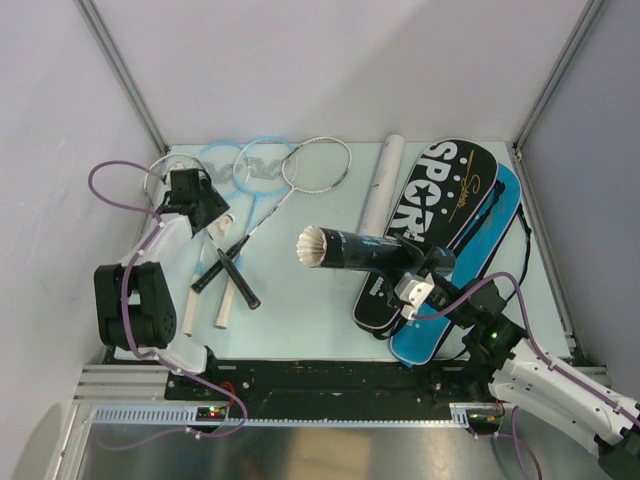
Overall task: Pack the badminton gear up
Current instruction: Pick up the shuttlecock at the center of the board.
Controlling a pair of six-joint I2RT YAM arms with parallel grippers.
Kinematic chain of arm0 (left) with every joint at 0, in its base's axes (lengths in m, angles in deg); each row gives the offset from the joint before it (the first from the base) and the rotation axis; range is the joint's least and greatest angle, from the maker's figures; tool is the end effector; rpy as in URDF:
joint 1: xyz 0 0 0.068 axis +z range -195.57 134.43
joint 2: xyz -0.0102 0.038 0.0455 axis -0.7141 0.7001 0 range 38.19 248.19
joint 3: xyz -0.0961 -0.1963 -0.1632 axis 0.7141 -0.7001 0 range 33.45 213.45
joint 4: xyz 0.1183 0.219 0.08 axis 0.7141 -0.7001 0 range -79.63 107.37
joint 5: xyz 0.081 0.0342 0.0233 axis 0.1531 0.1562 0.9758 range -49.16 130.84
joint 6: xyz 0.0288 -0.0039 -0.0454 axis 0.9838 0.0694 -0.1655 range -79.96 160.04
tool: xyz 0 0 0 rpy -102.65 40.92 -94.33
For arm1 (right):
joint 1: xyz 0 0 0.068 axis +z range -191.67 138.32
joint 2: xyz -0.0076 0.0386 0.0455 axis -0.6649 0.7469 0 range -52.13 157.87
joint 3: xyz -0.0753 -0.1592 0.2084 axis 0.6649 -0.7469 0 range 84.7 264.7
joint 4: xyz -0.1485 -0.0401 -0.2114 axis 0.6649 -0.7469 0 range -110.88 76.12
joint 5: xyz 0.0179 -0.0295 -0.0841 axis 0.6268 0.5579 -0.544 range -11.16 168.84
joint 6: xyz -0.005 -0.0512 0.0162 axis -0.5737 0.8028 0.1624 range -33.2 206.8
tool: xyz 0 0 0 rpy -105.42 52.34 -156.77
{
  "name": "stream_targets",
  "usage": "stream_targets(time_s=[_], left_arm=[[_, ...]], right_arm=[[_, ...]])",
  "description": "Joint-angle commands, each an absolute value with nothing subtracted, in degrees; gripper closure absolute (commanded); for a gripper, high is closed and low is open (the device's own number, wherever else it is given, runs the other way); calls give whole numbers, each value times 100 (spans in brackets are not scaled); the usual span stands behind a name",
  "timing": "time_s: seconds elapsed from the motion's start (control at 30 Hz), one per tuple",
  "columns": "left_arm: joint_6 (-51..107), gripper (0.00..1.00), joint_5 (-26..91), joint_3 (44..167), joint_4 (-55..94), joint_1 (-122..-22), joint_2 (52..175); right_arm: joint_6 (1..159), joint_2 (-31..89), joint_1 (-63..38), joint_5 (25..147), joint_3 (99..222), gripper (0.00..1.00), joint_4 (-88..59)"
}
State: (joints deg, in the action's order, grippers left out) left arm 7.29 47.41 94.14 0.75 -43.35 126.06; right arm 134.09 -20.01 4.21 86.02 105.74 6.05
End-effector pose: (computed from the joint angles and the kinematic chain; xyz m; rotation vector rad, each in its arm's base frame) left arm 0.3340 0.0170 0.2429 -0.7552 2.2072 -0.1328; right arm 0.1056 0.1153 0.2825 -1.0984 0.8968 0.0686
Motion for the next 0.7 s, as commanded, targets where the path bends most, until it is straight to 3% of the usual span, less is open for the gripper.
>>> stream_targets(time_s=[0.0, 0.4, 0.67], left_arm=[[418, 31, 4922, 9400, 1009, -4008, 12881], [70, 36, 4211, 9222, 1698, -3787, 13581], [-94, 50, 4132, 9251, 1858, -3786, 13822]], right_arm=[[13406, -2108, 495, 8640, 10747, 64, 824], [13537, -1907, 560, 8526, 10747, 64, 809], [13544, -1963, 589, 8551, 10750, 63, 687]])
